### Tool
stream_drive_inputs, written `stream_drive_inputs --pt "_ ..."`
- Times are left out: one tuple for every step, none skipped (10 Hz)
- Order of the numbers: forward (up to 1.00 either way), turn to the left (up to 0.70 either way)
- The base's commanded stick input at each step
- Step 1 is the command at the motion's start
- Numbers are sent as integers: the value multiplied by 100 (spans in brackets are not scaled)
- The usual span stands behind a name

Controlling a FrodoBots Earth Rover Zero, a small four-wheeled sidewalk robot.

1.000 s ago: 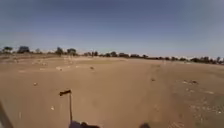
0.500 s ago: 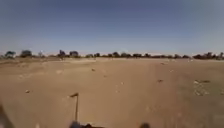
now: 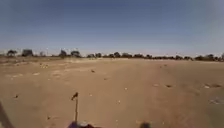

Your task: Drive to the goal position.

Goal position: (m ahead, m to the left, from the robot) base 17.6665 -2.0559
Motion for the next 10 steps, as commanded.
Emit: stream_drive_inputs --pt "70 -31" --pt "70 -35" --pt "70 -35" --pt "70 -35" --pt "70 -35" --pt "70 0" --pt "70 0" --pt "70 0" --pt "70 0" --pt "70 0"
